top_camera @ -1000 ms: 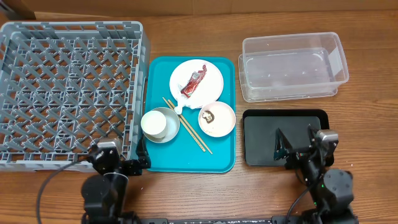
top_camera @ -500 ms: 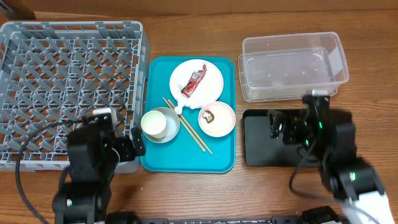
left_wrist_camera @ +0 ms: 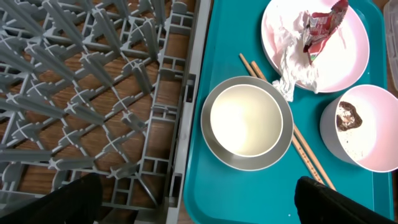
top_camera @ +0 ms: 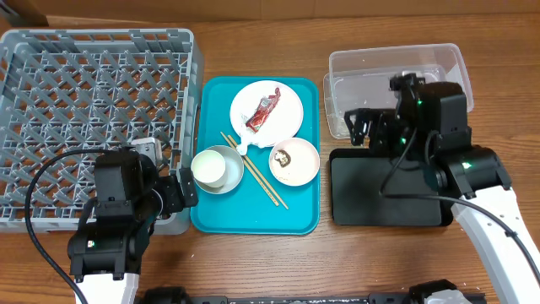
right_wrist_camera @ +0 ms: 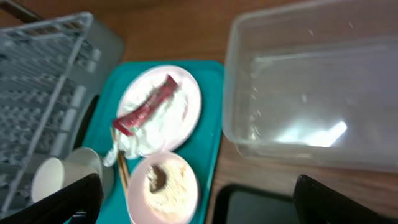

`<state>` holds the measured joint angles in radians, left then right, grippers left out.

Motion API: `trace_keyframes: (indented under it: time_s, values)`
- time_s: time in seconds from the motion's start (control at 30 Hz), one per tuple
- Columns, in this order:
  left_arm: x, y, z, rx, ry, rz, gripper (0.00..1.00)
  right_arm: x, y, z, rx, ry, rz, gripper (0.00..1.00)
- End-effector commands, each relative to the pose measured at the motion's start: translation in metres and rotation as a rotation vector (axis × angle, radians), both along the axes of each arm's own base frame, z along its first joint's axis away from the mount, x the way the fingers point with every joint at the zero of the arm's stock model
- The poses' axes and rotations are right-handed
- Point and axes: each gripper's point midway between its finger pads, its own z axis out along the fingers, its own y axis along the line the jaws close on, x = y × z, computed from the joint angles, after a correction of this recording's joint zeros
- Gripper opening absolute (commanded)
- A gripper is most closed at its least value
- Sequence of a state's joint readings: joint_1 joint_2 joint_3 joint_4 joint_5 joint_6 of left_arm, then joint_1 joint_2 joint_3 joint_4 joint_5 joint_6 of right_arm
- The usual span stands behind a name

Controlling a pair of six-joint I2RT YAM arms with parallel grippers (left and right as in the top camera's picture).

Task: Sort waste into correct bins and load items into the dishwasher
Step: 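Reach the right gripper to the white plate and grasp the tissue, then carry the tissue with the right gripper and drop it in the clear bin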

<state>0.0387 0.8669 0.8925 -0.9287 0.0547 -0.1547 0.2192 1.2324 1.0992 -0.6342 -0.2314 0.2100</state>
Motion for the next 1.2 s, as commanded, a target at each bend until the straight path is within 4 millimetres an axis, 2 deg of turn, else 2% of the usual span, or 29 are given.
trace_keyframes:
  time_s: [0.0, 0.2, 0.33, 0.43, 0.5, 0.53, 0.67, 0.73, 0.77, 0.8, 0.93, 1.17]
  values:
    - [0.006, 0.001, 0.016, 0.014, -0.049, 0.003, 1.00, 0.007, 0.027, 0.022, 0.034, -0.049, 0.068, 0.95]
    - [0.007, 0.002, 0.017, 0.015, -0.057, 0.004, 1.00, 0.029, 0.075, 0.032, -0.037, -0.019, 0.130, 0.95]
    - [0.007, 0.004, 0.017, 0.025, -0.054, 0.013, 1.00, 0.051, 0.105, 0.026, -0.084, 0.022, 0.156, 0.95]
    - [0.007, 0.004, 0.017, 0.025, -0.053, 0.012, 1.00, 0.070, 0.125, 0.014, -0.109, 0.033, 0.161, 0.95]
    - [0.007, 0.004, 0.017, 0.025, -0.053, 0.012, 1.00, 0.082, 0.139, 0.001, -0.116, 0.040, 0.174, 0.96]
    - [0.007, 0.004, 0.016, 0.025, -0.053, 0.012, 1.00, 0.088, 0.146, -0.007, -0.118, 0.038, 0.179, 1.00]
    - [0.007, 0.004, 0.017, 0.025, -0.053, 0.012, 1.00, 0.100, 0.175, -0.038, -0.119, 0.034, 0.213, 1.00]
    - [0.007, 0.004, 0.017, 0.025, -0.053, 0.012, 1.00, 0.105, 0.181, -0.056, -0.136, 0.049, 0.179, 1.00]
    - [0.007, 0.004, 0.017, 0.025, -0.053, 0.012, 1.00, 0.108, 0.183, -0.073, -0.164, 0.068, 0.124, 1.00]
    - [0.007, 0.004, 0.017, 0.024, -0.053, 0.012, 1.00, 0.109, 0.186, -0.092, -0.193, 0.087, 0.098, 1.00]
    - [0.007, 0.004, 0.016, 0.024, -0.052, 0.012, 1.00, 0.105, 0.203, -0.129, -0.223, 0.124, 0.128, 1.00]
    - [0.006, 0.004, 0.016, 0.024, -0.050, 0.012, 1.00, 0.091, 0.217, -0.177, -0.269, 0.196, 0.168, 1.00]
